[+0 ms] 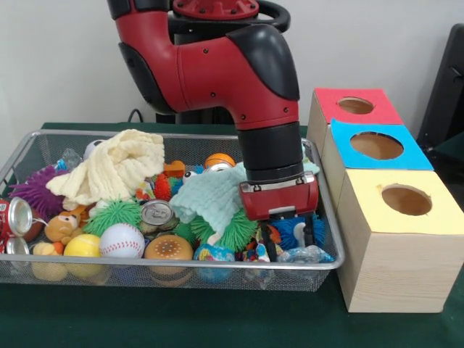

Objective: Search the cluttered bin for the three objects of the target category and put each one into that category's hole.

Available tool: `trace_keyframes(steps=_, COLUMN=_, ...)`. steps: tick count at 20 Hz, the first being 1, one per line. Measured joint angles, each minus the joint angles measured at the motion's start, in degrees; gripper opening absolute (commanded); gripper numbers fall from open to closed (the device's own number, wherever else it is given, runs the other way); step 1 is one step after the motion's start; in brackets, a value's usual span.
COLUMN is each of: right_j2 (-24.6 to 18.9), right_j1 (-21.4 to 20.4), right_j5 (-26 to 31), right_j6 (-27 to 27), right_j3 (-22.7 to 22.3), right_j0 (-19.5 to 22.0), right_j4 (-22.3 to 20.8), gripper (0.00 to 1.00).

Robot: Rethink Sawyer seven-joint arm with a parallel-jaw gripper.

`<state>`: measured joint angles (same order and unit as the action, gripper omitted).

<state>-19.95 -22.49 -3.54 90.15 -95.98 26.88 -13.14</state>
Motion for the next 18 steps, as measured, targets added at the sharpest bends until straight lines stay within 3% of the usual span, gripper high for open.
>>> trace_keyframes(steps=9, right_j2=-0.67, right_j1=0.12, right_j5=-4.11, right_j6=0.0, right_j3=-1.04, right_j0=0.84, right_j4=-3.23, gripper=1.0)
trace_keyframes(steps=18, right_j2=1.54, right_j1=-0.18, right_j5=-6.65, right_j6=0.0, right_j3=-1.31, right_j0=-1.13, right_j4=-3.23, gripper=1.0)
